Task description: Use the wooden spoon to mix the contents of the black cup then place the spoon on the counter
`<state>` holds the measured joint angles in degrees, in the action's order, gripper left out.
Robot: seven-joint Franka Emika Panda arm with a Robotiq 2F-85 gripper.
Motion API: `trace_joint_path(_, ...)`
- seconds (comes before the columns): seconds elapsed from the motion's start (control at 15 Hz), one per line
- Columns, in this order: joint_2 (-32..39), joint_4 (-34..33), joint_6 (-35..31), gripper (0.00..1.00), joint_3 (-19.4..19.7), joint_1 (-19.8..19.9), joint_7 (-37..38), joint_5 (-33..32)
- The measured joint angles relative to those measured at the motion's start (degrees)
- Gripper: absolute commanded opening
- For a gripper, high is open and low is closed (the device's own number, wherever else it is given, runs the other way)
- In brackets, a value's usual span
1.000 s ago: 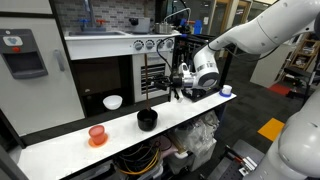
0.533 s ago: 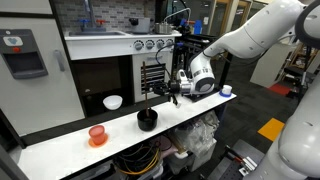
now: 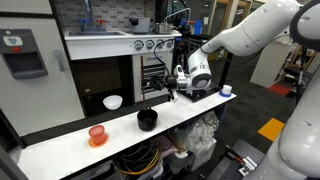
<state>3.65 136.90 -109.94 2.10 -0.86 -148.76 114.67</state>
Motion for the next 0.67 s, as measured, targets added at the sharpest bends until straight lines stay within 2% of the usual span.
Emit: trace_joint_path(0.67, 7.23, -3.05, -0.13, 0.04, -0.02, -0.46, 0.00, 0.90)
